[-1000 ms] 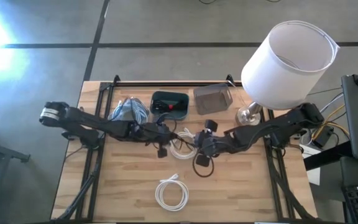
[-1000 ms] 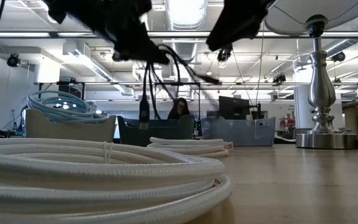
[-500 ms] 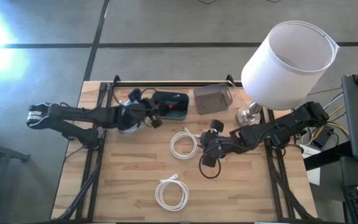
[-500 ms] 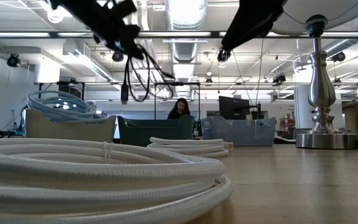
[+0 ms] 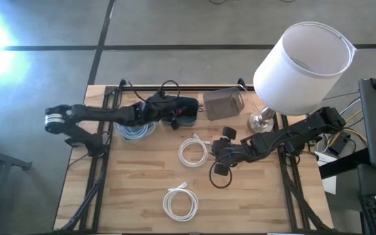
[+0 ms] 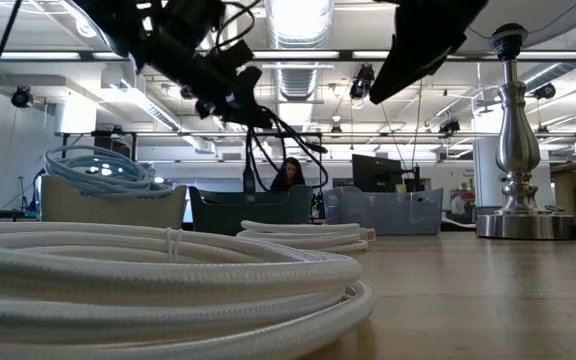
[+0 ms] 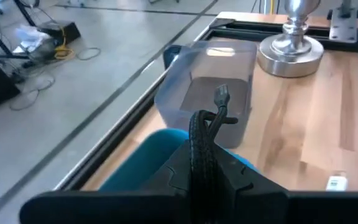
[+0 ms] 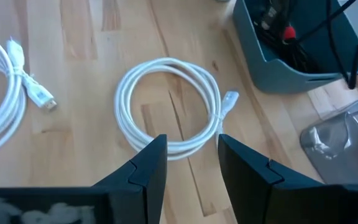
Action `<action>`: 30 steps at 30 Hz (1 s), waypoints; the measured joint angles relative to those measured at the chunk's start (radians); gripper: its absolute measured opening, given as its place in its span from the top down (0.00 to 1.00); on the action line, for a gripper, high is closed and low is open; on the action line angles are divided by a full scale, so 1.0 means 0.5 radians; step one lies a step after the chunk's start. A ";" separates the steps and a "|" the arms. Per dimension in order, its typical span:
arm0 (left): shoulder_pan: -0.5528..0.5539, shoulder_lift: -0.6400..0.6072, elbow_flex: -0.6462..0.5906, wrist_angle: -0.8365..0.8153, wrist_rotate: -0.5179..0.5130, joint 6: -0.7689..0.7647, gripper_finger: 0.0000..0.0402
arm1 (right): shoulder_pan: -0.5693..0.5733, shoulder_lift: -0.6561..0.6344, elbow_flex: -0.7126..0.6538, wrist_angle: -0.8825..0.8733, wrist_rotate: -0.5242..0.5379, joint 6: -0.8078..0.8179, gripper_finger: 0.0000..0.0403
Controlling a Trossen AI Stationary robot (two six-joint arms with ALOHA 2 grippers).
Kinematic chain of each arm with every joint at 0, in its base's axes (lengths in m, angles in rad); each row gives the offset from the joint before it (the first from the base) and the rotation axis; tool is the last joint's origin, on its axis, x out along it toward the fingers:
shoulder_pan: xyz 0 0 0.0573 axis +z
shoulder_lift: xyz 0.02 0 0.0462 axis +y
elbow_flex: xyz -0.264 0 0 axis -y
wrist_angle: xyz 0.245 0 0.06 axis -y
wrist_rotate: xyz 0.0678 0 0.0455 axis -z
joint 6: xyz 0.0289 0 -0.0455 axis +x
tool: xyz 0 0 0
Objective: Pick & Place USB Port
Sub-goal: Put the black charger cable into the blue bin
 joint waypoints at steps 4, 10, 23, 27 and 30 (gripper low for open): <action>0.048 0.093 -0.017 -0.033 0.002 -0.090 0.92 | 0.000 0.000 -0.028 -0.002 -0.002 0.000 0.65; 0.073 0.186 -0.021 -0.197 -0.105 0.016 0.92 | 0.000 0.000 -0.040 -0.002 -0.002 0.001 0.66; 0.080 0.178 -0.014 -0.440 -0.500 0.256 0.85 | -0.001 0.001 -0.047 0.038 -0.002 0.133 0.64; 0.080 0.178 -0.015 -0.481 -0.500 0.252 0.76 | -0.008 0.002 -0.074 0.172 -0.001 0.147 0.64; 0.080 0.178 -0.004 -0.483 -0.500 0.205 0.70 | -0.023 0.002 -0.104 0.322 -0.002 0.129 0.65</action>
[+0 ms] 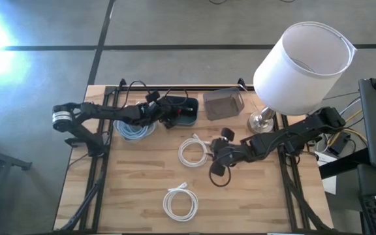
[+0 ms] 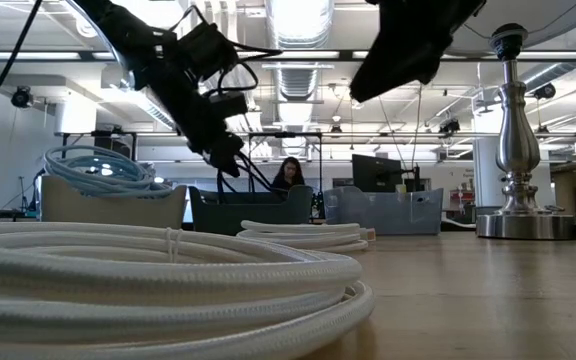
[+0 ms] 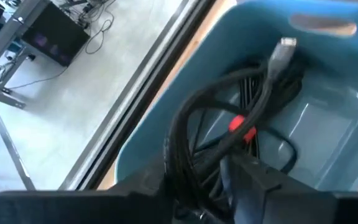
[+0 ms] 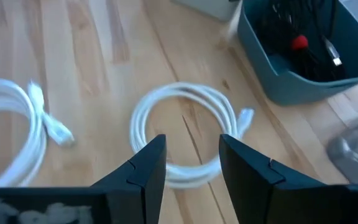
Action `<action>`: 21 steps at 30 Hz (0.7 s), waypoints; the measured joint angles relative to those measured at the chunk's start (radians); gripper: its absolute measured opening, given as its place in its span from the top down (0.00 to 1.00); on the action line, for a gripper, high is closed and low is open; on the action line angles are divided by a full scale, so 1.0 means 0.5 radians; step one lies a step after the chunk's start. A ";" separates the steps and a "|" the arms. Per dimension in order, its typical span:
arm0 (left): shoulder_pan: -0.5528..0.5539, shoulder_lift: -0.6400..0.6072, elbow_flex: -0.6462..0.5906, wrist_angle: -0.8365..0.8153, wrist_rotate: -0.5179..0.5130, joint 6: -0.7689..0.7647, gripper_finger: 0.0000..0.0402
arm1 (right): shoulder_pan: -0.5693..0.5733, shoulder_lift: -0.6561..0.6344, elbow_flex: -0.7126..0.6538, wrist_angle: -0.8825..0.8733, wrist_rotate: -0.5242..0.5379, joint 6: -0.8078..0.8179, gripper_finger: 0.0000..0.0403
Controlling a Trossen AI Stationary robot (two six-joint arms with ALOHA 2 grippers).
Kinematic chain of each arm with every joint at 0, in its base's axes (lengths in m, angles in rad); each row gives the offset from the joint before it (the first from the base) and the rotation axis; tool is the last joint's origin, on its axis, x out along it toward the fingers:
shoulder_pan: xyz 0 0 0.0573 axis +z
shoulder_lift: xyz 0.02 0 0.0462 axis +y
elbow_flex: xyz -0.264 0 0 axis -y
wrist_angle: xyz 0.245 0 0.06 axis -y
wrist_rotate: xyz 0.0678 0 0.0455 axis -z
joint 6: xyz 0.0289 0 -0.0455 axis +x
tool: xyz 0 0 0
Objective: Pick & Place USB Port
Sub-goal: Put the black charger cable into the blue bin, then put the top white HDMI cable into the black bin
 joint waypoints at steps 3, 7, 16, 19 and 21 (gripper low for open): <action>-0.011 -0.027 0.043 -0.044 0.000 -0.025 0.65 | -0.027 0.000 -0.068 0.189 0.000 0.014 0.65; -0.034 -0.110 0.157 -0.323 0.003 -0.045 0.61 | -0.068 0.000 -0.178 0.364 0.000 0.046 0.65; -0.048 -0.318 0.278 -0.642 0.073 -0.114 0.59 | -0.196 0.000 -0.473 0.833 -0.001 0.121 0.66; -0.051 -0.415 0.282 -0.652 0.188 -0.207 0.60 | -0.215 0.000 -0.542 0.900 0.001 0.127 0.67; -0.054 -0.485 0.282 -0.651 0.295 -0.260 0.60 | -0.220 0.002 -0.566 0.918 0.001 0.159 0.67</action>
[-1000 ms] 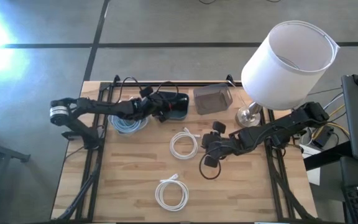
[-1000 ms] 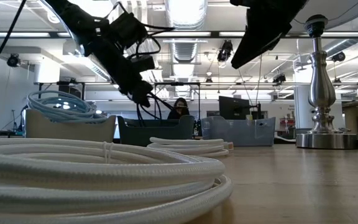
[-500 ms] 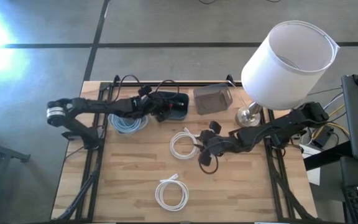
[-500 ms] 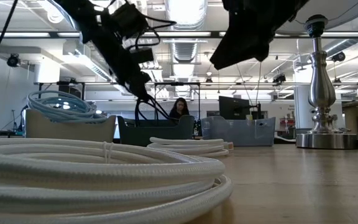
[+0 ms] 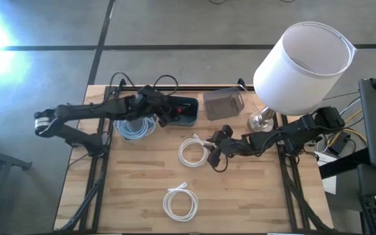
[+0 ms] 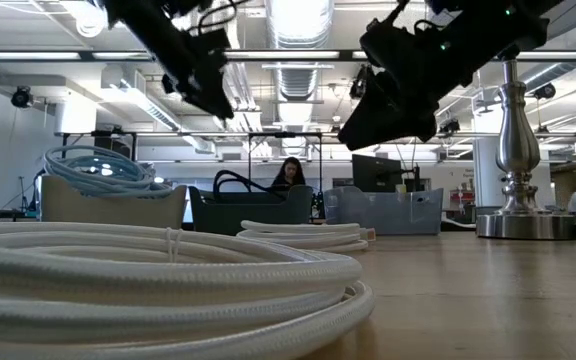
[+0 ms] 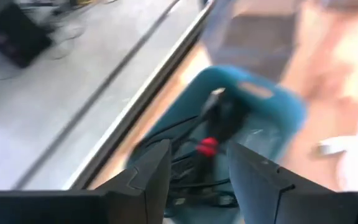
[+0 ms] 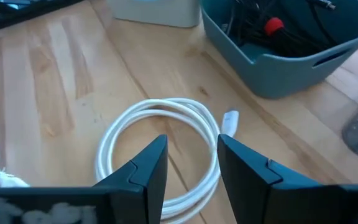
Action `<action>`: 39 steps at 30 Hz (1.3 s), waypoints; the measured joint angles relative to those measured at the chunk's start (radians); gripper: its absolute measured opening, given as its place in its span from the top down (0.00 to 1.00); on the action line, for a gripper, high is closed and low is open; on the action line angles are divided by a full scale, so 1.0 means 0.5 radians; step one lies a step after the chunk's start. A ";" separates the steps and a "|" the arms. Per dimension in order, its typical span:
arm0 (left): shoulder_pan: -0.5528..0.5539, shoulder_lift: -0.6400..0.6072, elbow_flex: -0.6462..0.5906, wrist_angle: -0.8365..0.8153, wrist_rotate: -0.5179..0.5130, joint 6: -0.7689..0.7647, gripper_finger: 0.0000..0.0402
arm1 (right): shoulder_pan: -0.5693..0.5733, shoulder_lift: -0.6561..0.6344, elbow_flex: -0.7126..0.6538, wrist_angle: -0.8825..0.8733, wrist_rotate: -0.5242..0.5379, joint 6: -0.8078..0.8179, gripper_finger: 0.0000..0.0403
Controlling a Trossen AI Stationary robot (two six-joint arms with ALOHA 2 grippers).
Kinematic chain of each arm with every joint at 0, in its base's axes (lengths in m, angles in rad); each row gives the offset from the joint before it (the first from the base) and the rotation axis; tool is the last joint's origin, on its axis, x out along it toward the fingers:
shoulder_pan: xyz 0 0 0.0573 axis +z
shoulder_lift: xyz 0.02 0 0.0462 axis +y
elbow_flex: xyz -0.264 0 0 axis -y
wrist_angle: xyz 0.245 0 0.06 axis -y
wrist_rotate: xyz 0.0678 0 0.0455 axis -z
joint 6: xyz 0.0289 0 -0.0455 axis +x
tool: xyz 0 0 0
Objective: Pick & Place USB Port
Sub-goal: Put the top white HDMI cable into the black bin
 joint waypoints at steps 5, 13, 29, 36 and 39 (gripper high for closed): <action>-0.024 -0.156 0.000 0.015 0.280 -0.077 0.60 | -0.002 0.023 -0.001 0.027 0.026 0.022 0.67; -0.069 -0.224 -0.001 0.054 0.339 -0.103 0.60 | -0.043 0.381 0.142 0.074 0.086 0.037 0.67; -0.080 -0.065 -0.018 0.051 0.346 -0.122 0.61 | -0.197 0.964 0.731 -0.580 -0.040 0.289 0.67; -0.080 -0.067 -0.069 0.039 0.355 -0.122 0.62 | -0.194 1.132 1.010 -1.085 0.129 0.425 0.79; -0.080 -0.067 -0.069 0.044 0.361 -0.122 0.62 | -0.190 1.165 1.082 -1.177 0.131 0.433 0.88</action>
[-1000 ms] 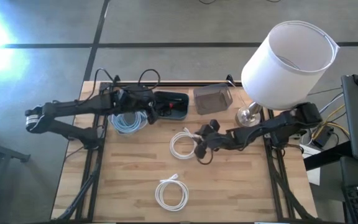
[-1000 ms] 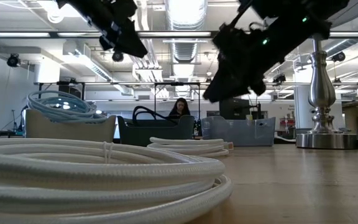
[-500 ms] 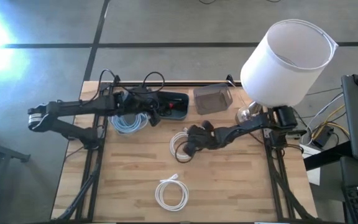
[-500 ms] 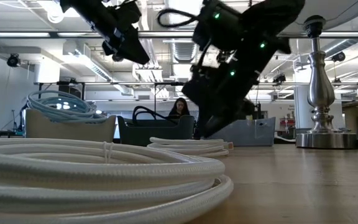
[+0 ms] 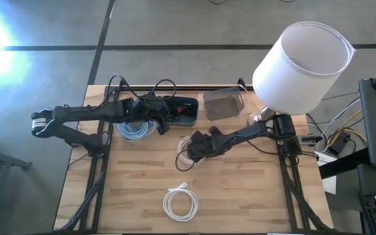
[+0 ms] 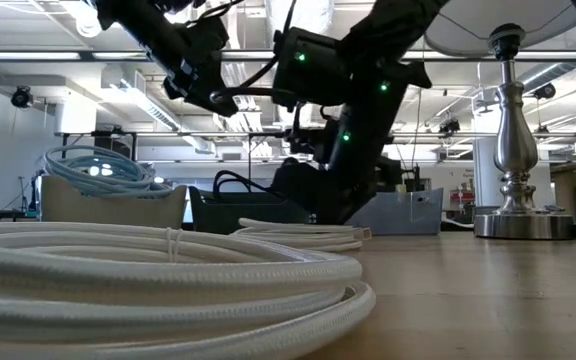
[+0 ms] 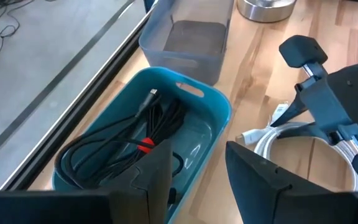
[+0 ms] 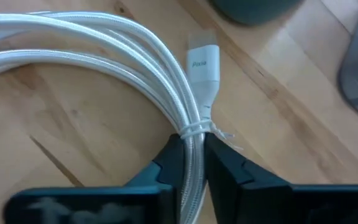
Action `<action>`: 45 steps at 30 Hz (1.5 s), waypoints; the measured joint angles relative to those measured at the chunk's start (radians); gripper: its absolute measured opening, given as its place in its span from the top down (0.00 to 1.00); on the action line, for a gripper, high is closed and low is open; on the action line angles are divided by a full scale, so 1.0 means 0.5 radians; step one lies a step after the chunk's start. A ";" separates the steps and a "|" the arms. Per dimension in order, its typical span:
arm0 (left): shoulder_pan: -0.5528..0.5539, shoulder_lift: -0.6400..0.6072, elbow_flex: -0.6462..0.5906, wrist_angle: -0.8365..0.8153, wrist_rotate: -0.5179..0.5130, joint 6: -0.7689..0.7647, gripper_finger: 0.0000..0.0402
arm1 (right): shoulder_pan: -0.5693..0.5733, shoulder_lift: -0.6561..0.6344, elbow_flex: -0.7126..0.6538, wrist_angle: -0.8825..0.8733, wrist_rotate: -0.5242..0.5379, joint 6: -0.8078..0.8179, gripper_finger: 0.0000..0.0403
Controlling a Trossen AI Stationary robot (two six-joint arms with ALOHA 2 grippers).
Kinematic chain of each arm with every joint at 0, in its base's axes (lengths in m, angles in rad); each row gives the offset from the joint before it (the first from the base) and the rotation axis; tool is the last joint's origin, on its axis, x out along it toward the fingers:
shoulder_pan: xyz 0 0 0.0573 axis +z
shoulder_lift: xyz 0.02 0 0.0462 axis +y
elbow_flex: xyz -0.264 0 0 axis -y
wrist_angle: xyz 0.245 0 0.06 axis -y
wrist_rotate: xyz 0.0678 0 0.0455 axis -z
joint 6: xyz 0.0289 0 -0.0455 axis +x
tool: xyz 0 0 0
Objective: Pick & Place USB Port
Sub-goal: Put the top white HDMI cable into the black bin
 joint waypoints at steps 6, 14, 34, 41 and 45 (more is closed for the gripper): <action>-0.005 0.000 -0.003 0.004 0.227 -0.039 0.62 | 0.072 -0.007 0.060 -0.050 0.038 0.000 0.92; -0.123 0.000 -0.125 0.078 0.696 -0.084 0.62 | 0.258 -0.207 0.100 -0.157 0.402 -0.012 0.91; -0.339 0.016 -0.590 1.181 0.692 -0.696 0.62 | 0.511 -0.387 0.097 -0.088 1.132 -0.276 0.91; -0.369 0.150 -0.590 1.303 0.699 -0.752 0.62 | 0.509 -0.380 0.096 -0.083 1.132 -0.332 0.91; -0.380 0.209 -0.587 1.326 0.705 -0.779 0.63 | 0.511 -0.380 0.095 -0.085 1.134 -0.347 0.91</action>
